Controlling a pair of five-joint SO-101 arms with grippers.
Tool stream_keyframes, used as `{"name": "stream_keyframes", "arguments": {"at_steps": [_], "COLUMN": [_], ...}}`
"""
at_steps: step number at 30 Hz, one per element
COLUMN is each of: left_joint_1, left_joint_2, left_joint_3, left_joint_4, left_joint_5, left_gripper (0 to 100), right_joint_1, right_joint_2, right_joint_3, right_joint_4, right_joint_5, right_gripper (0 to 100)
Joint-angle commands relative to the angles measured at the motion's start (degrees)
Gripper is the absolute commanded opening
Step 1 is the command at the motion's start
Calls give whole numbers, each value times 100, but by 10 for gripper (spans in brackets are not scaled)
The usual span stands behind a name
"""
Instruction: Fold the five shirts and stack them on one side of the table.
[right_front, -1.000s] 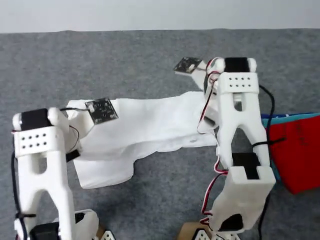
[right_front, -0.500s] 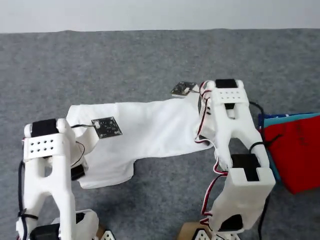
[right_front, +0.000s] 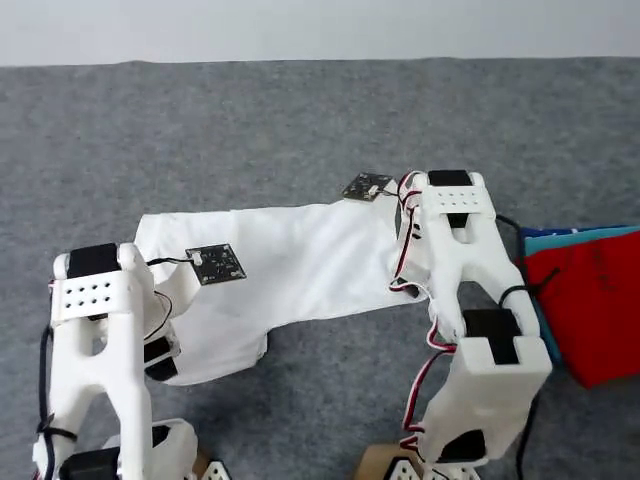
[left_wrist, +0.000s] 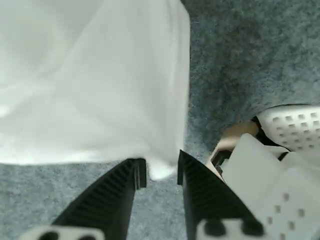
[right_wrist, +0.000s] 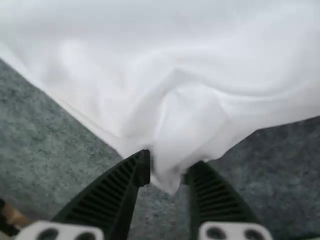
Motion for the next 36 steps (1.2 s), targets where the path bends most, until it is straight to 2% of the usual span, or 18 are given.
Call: {"name": "stream_keyframes", "arguments": {"at_steps": [1, 10, 17, 20, 22, 26, 31, 36], "left_joint_1": [-53, -580, -580, -440, -343, -202, -70, -97], "left_joint_2": [-176, -176, -167, -167, -167, -158, 237, 1204], "left_joint_3": [-136, -1358, -1613, -1288, -1007, -400, 215, 163], "left_joint_4": [-246, -862, -2075, -2778, -3226, -4167, -5389, -6347], "left_joint_5": [-26, 18, 1530, 2453, 2989, 3798, 4053, 4044], "left_gripper": [130, 137, 111, 19, 4, 3, 3, 3], "right_joint_1": [-22, -57, -180, -356, -479, -743, -840, -778], "right_joint_2": [-699, -1235, -1174, -892, -655, -75, 673, 1279], "right_joint_3": [-703, -2224, -2444, -2444, -2444, -2462, -2470, -2479], "right_joint_4": [374, 1270, 708, 338, 171, -92, -884, -1332], "right_joint_5": [-44, -62, -1143, -1530, -1574, -1600, -1600, -1600], "right_gripper": [236, 250, 232, 111, 9, 13, 10, 10]}}
